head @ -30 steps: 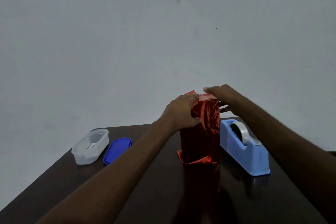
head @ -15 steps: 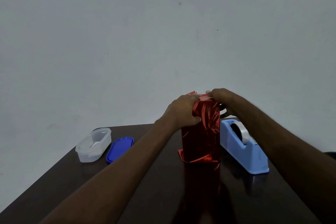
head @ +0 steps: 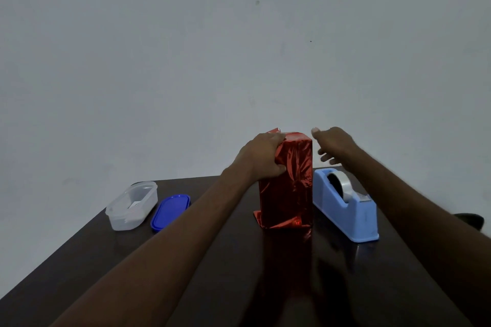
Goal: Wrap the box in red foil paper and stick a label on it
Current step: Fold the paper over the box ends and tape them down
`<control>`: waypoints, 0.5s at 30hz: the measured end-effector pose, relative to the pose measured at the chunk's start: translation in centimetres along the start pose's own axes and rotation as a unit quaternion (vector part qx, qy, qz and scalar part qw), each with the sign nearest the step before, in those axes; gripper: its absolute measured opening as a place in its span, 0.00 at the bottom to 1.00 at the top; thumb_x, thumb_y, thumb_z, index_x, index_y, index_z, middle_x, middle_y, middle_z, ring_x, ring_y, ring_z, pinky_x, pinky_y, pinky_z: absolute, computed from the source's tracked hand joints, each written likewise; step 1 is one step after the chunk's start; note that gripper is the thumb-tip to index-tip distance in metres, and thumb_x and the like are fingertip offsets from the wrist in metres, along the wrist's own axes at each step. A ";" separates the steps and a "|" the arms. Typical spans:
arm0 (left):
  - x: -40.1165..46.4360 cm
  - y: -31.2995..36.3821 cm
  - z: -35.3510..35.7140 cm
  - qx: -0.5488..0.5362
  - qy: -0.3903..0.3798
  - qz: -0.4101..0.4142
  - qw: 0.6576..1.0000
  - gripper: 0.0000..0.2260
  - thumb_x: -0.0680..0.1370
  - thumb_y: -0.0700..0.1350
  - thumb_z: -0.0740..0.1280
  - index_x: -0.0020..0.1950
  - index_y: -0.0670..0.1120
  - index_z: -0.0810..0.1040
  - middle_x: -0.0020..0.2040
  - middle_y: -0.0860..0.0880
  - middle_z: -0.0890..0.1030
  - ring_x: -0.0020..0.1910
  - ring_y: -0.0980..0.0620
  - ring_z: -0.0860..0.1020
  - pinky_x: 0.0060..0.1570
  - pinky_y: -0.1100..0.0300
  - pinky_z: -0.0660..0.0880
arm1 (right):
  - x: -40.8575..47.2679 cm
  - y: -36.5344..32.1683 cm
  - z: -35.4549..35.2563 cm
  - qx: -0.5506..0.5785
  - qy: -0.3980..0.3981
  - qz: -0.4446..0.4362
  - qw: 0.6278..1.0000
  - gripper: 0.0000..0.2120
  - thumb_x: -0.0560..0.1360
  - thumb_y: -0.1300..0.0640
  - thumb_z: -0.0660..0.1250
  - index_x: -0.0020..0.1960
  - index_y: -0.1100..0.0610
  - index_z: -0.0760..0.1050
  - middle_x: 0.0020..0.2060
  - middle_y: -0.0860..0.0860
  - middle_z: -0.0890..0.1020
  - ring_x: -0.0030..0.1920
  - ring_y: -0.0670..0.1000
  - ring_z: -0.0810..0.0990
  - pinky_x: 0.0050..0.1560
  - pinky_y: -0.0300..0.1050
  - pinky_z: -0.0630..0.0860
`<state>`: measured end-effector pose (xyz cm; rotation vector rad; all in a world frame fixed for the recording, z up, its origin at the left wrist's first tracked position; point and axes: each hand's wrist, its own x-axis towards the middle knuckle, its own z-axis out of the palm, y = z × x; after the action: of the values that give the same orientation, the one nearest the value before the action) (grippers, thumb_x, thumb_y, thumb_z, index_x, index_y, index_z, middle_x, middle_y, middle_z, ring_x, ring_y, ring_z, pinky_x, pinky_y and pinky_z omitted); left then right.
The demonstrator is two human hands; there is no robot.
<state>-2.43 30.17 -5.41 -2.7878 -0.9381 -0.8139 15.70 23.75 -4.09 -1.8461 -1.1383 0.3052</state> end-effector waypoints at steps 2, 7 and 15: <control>0.0 0.1 0.0 0.003 0.000 0.000 1.000 0.37 0.70 0.49 0.74 0.77 0.47 0.64 0.75 0.48 0.68 0.73 0.48 0.66 0.68 0.52 0.68 | -0.5 1.7 -1.0 -0.152 0.055 -0.048 0.986 0.15 0.76 0.52 0.63 0.41 0.65 0.75 0.37 0.58 0.82 0.38 0.57 0.80 0.38 0.43 0.73; 0.1 0.1 0.0 0.007 -0.001 0.000 1.000 0.37 0.70 0.49 0.73 0.77 0.47 0.64 0.76 0.47 0.67 0.73 0.47 0.65 0.69 0.54 0.66 | -2.8 4.7 -2.1 -0.343 0.013 -0.009 0.939 0.13 0.73 0.59 0.67 0.35 0.58 0.65 0.32 0.52 0.72 0.31 0.50 0.69 0.31 0.41 0.65; 0.0 0.5 -0.2 -0.001 0.012 0.011 1.000 0.36 0.70 0.47 0.74 0.76 0.46 0.65 0.74 0.46 0.70 0.73 0.47 0.66 0.67 0.56 0.66 | -3.9 6.9 -2.9 -0.354 0.003 0.042 0.934 0.07 0.71 0.64 0.65 0.37 0.58 0.69 0.34 0.53 0.75 0.34 0.53 0.76 0.38 0.43 0.75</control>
<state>-2.23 29.68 -5.23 -2.7790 -0.9013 -0.8434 19.34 17.96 -8.94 -2.5222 -1.2651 -0.0894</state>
